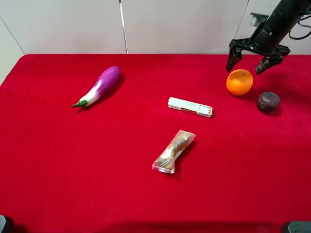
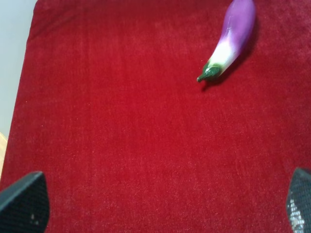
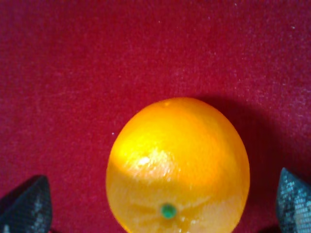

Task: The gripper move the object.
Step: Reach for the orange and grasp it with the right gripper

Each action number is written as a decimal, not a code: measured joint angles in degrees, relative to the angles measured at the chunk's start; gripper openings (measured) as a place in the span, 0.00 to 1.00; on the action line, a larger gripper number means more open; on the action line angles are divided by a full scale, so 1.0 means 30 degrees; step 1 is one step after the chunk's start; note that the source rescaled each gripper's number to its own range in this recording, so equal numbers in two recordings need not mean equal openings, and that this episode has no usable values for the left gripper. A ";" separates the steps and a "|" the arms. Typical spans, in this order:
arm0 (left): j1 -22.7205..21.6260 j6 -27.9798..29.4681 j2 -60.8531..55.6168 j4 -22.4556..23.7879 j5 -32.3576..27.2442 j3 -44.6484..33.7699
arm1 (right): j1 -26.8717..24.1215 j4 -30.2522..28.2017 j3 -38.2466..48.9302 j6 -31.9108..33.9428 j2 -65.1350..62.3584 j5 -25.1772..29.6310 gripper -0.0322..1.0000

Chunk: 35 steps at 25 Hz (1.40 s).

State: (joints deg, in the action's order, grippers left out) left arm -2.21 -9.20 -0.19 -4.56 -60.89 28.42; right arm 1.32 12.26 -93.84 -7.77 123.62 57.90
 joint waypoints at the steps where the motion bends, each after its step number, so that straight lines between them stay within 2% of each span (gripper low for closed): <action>1: 0.0000 0.0000 0.0000 0.0000 0.0000 0.0000 | 0.0000 0.0000 0.0000 0.0000 0.0140 -0.0019 1.00; 31: 0.0000 0.0000 0.0000 0.0000 0.0000 0.0000 | 0.0000 -0.0514 -0.0064 0.0000 0.2654 -0.0215 0.99; 32: 0.0000 0.0000 0.0000 0.0000 0.0000 0.0000 | 0.0000 -0.0535 -0.0064 0.0000 0.2654 -0.0215 0.89; 33: 0.0000 0.0000 0.0000 0.0000 0.0000 0.0000 | 0.0000 -0.0549 -0.0064 0.0000 0.2654 -0.0215 0.68; 34: 0.0000 0.0000 0.0000 0.0000 0.0000 0.0000 | 0.0000 -0.0549 -0.0064 0.0000 0.2654 -0.0215 0.45; 35: 0.0000 0.0000 0.0000 0.0000 0.0000 0.0000 | 0.0000 -0.0549 -0.0064 0.0000 0.2654 -0.0215 0.12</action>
State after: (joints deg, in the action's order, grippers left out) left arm -2.21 -9.20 -0.19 -4.56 -60.89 28.42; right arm 1.32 10.62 -94.03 -7.77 131.58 57.25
